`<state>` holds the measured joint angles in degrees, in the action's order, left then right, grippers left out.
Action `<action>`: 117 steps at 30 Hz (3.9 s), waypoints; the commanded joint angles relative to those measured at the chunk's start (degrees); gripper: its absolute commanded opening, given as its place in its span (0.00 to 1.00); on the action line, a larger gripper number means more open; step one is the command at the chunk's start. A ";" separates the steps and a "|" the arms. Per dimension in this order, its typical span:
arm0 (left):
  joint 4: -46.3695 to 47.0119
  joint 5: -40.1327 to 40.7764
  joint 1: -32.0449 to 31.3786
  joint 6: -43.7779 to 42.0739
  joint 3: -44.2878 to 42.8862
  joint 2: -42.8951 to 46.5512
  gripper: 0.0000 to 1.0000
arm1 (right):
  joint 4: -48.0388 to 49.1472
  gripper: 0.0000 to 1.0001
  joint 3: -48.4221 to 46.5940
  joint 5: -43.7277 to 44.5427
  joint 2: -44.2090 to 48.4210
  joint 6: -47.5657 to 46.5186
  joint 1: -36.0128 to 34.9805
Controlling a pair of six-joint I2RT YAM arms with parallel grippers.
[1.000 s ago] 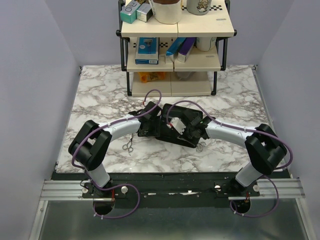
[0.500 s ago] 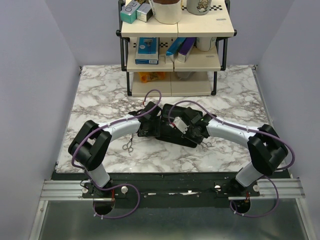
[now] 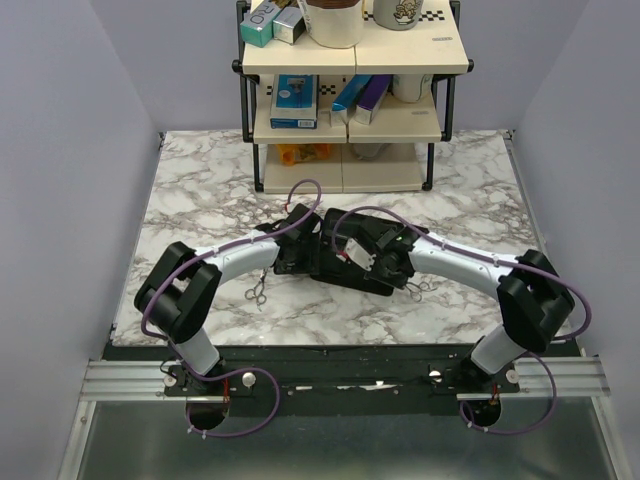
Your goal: Sort the hair-cutting tools
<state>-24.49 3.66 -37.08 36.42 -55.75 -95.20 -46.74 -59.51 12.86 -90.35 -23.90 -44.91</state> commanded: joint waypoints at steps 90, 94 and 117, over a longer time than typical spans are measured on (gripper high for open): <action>-2.66 0.38 -0.89 -0.57 0.11 0.97 0.66 | 22.40 0.01 1.32 3.22 -6.51 -4.58 -7.92; -4.77 2.04 -0.80 -0.48 -1.29 3.87 0.66 | 22.48 0.01 0.36 3.13 -8.00 -4.84 -8.01; -11.02 1.71 8.95 -2.67 -2.71 21.80 0.69 | 18.19 0.43 -0.61 10.71 8.16 15.29 -0.89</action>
<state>-35.73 8.14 -28.45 34.87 -59.18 -76.66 -25.30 -59.55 24.12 -84.62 -14.85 -48.05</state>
